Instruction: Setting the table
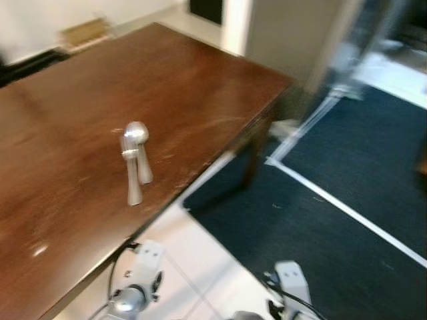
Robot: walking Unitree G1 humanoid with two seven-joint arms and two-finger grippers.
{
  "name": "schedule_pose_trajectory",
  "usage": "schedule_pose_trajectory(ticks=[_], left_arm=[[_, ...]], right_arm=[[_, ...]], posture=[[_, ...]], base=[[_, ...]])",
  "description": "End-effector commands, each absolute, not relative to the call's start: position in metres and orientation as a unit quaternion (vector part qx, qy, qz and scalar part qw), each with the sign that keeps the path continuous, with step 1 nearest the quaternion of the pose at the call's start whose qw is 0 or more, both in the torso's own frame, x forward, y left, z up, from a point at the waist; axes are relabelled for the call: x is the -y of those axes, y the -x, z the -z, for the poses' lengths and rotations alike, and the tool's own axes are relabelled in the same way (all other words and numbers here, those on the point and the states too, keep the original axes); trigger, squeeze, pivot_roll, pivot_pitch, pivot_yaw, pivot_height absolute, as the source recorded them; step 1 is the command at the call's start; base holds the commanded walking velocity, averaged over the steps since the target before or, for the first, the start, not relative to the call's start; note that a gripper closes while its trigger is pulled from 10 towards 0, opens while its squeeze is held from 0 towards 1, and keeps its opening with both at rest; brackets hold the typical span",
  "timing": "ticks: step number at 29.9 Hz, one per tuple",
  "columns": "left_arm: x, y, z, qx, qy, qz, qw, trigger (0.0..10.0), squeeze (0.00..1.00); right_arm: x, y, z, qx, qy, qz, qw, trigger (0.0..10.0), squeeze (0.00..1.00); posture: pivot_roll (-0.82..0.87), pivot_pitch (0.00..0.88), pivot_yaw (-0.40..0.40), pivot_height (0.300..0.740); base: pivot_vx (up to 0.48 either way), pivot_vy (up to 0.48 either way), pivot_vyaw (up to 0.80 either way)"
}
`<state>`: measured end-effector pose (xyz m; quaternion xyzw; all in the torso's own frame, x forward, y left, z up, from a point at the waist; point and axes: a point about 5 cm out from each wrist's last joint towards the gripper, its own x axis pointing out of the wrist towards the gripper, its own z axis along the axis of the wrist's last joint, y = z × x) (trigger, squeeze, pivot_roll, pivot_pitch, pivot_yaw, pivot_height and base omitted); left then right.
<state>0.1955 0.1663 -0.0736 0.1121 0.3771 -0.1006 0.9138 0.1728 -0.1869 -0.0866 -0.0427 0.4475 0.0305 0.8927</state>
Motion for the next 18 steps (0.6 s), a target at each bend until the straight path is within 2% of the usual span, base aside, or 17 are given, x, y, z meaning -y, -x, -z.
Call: schedule_pose_trajectory(ticks=[1, 14, 18], left_arm=[[-0.1657, -0.1947, 0.0743, -0.38, -0.108, 0.099, 0.913, 10.0, 0.0], [-0.162, -0.194, 0.0751, -0.385, -0.103, 0.11, 0.911, 10.0, 0.0], [-0.1612, -0.1965, 0.0737, -0.381, -0.102, 0.113, 0.912, 10.0, 0.0]], right_arm=[[0.1892, -0.16, 0.0923, -0.468, 0.037, -0.019, 0.883, 10.0, 0.0], [0.1963, -0.1628, 0.0901, -0.466, 0.043, -0.019, 0.884, 10.0, 0.0], [0.1945, -0.1649, 0.0894, -0.463, 0.044, -0.02, 0.885, 10.0, 0.0]], posture=[[0.02, 0.05, 0.016, 0.74], [0.01, 0.045, 0.014, 0.74], [0.01, 0.043, 0.014, 0.74]], base=[[0.0, 0.0, 0.0], [0.0, 0.0, 0.0], [0.0, -0.345, 0.0]])
